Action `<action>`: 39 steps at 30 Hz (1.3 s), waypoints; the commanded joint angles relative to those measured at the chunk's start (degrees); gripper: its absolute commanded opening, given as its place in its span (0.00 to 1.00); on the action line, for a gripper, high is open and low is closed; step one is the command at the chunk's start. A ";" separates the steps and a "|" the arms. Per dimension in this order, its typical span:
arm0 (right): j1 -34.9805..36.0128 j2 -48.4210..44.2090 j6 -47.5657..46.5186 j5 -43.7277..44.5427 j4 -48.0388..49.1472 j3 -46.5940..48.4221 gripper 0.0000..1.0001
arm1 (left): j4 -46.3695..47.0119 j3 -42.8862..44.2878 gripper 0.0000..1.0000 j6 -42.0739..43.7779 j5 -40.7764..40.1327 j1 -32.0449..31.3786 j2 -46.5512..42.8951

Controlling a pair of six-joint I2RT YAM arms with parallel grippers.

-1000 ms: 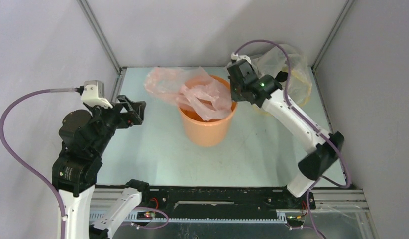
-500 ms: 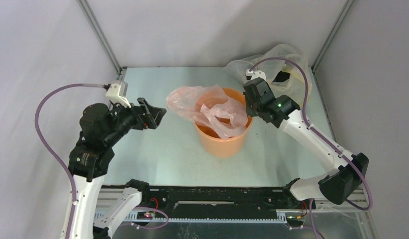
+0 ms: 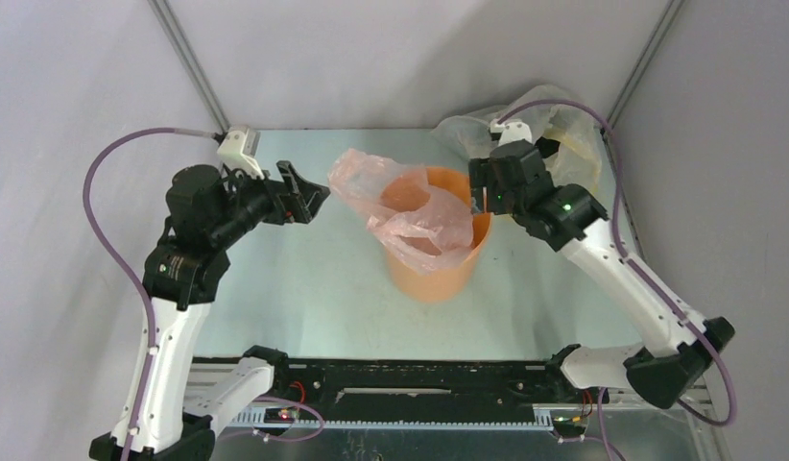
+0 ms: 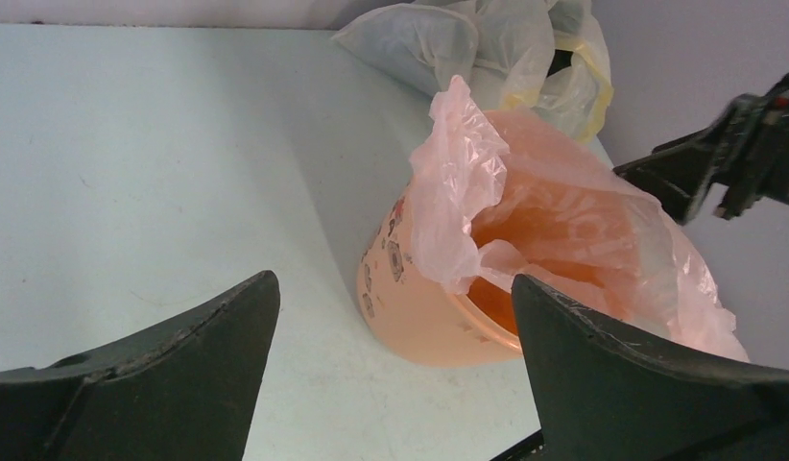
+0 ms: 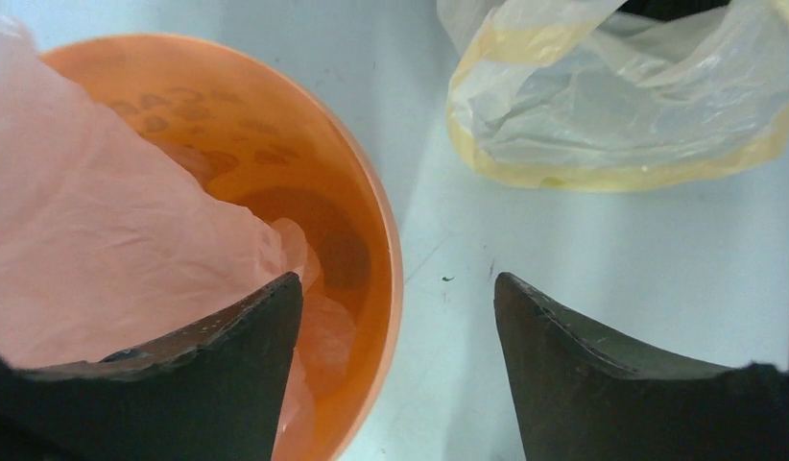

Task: Put the trash bags into the trash bin

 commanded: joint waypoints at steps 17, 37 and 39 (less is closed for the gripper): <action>30.21 -0.87 -8.16 9.63 -8.17 25.14 0.82 | 7.48 7.91 0.93 1.81 10.75 0.23 11.94; 18.78 10.01 -2.32 17.40 -10.19 31.59 0.74 | 0.27 18.66 0.86 9.27 -11.77 -14.53 21.03; 18.00 11.21 -2.19 17.13 -10.22 32.34 0.69 | 0.34 18.76 0.85 9.00 -11.70 -14.77 21.86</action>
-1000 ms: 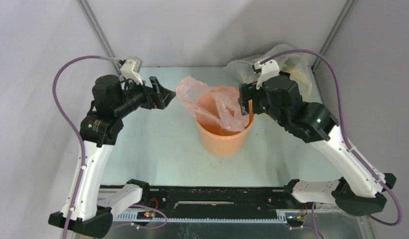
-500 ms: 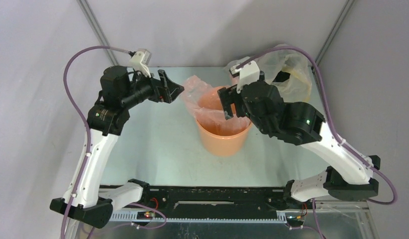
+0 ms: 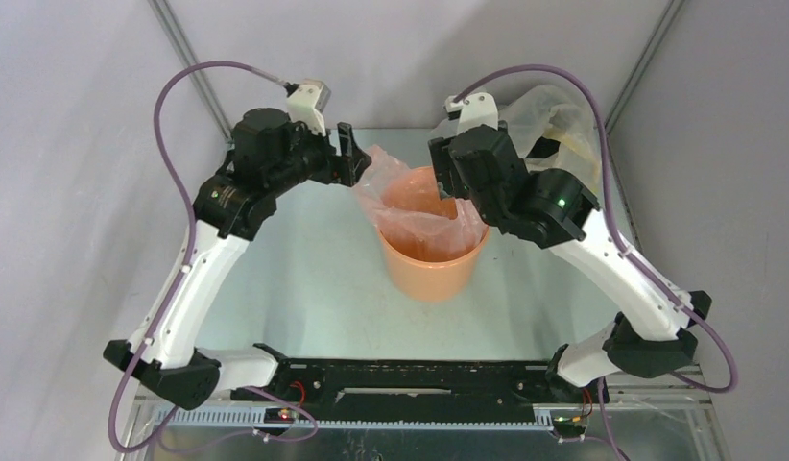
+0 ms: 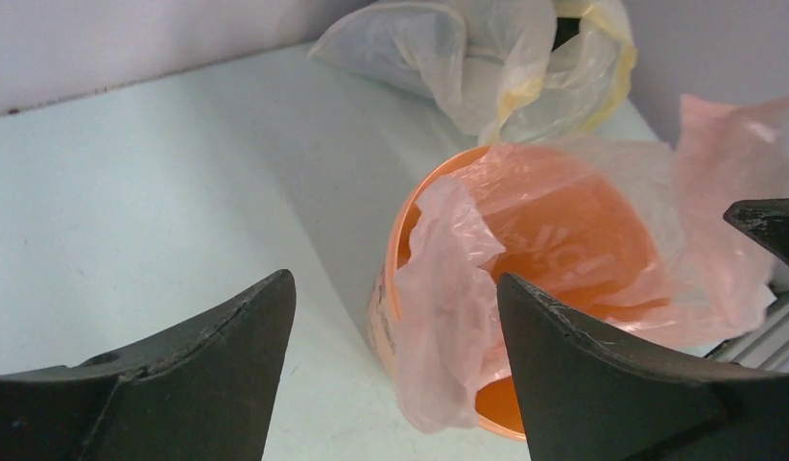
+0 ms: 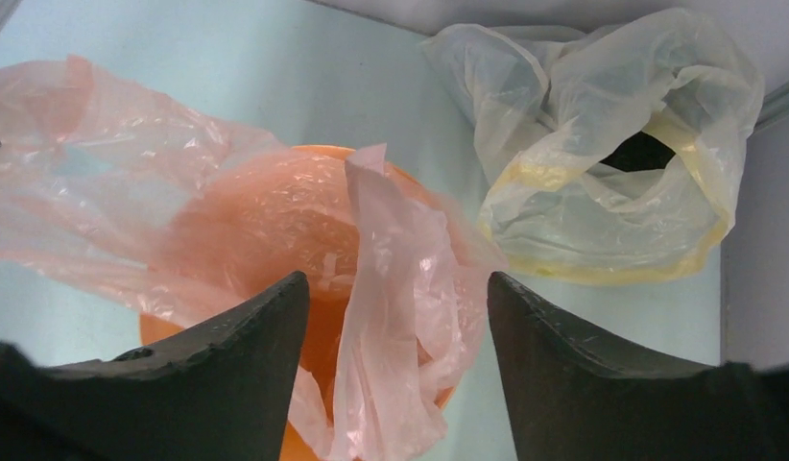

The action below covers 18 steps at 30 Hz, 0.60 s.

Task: Put the trash bags into the trash bin

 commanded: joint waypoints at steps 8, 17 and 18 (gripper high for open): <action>-3.73 3.67 1.77 -2.29 -0.12 2.85 0.29 | -1.34 1.55 0.69 0.44 -1.65 -0.92 2.37; -4.32 -5.47 3.74 -4.07 -0.48 -3.91 0.03 | -1.76 -1.55 0.00 -1.40 -5.22 -0.84 -3.96; -4.47 -6.96 4.16 -4.25 -0.57 -5.39 0.02 | -1.78 -2.29 0.00 -2.01 -5.51 -0.84 -5.18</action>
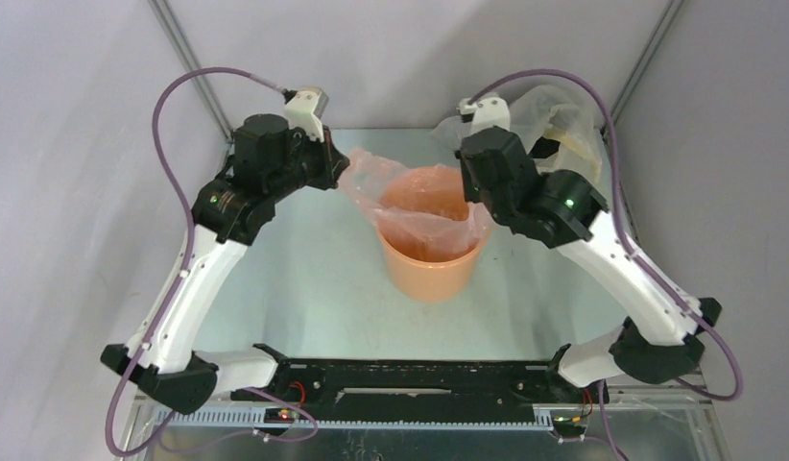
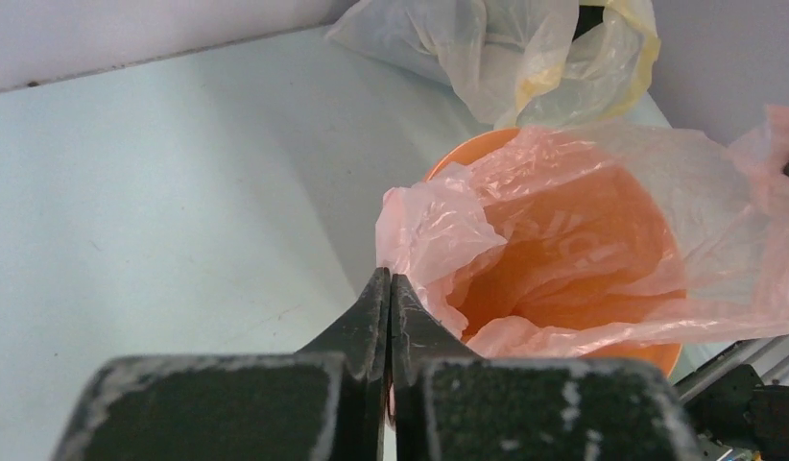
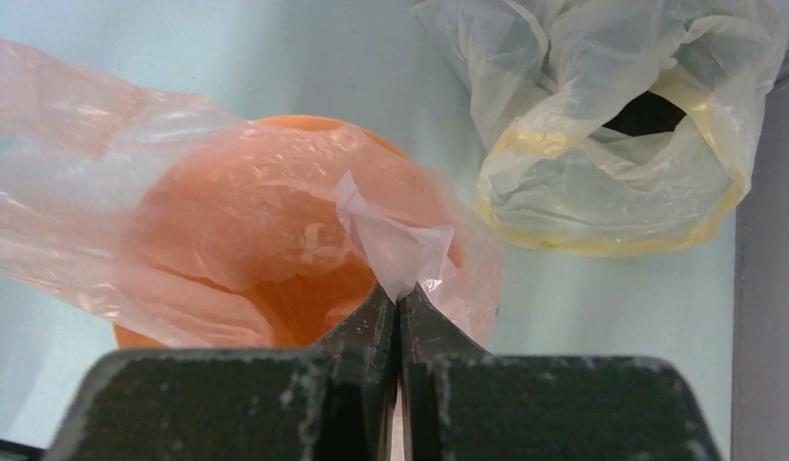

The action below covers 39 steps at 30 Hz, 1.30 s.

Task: Put the trash bags into the trash bin

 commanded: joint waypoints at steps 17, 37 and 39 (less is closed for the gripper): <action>-2.94 -34.65 14.07 -6.31 1.56 -33.15 0.11 | 6.27 -25.81 0.00 -11.06 -0.06 -0.22 -28.41; -6.55 -38.36 11.00 -13.87 14.35 -39.83 0.71 | 15.23 -35.84 0.00 -13.51 -1.62 -0.22 -28.07; -7.27 -37.76 11.24 -14.81 13.04 -38.84 0.78 | 15.23 -36.29 0.00 -13.37 -2.34 -0.22 -28.55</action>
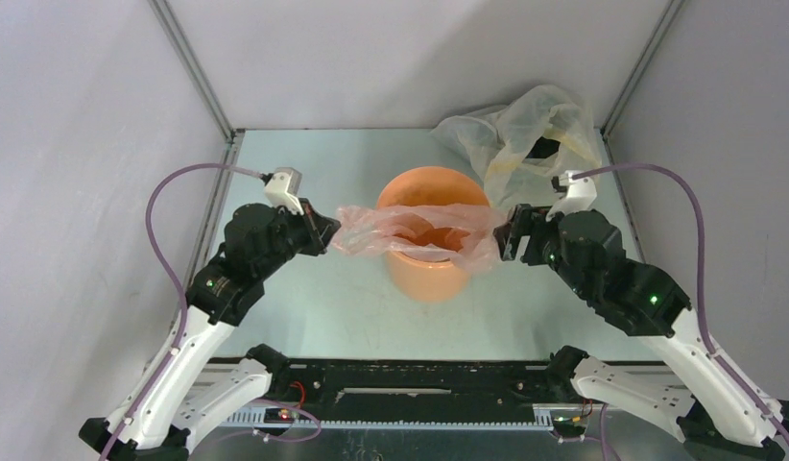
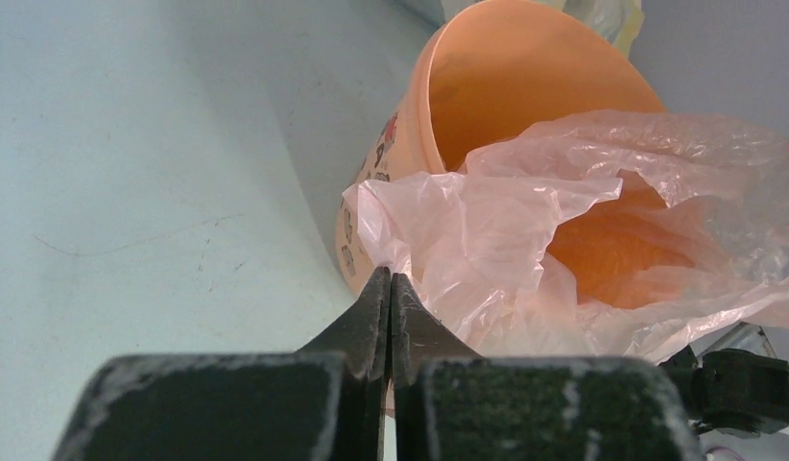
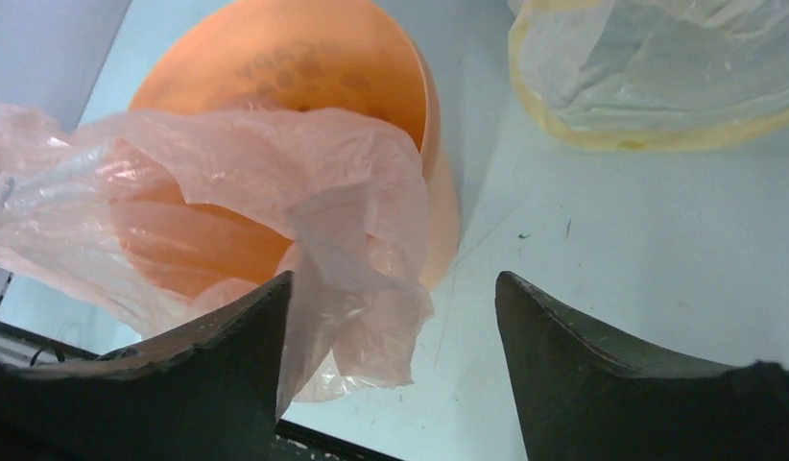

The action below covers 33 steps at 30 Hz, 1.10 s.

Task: Put the trash bags into the trash bin

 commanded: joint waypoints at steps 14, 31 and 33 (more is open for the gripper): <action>-1.76 -1.77 6.00 -13.50 -4.81 -4.13 0.62 | 1.67 -2.94 0.00 0.17 -1.05 -0.14 -1.42; -3.22 -0.13 3.86 5.98 6.50 -18.84 0.56 | 10.95 -15.20 0.00 -1.28 -6.68 -0.14 1.41; -3.69 -1.03 3.16 8.50 9.50 -20.92 0.56 | 13.00 -16.44 0.00 -1.72 -8.00 -0.14 2.07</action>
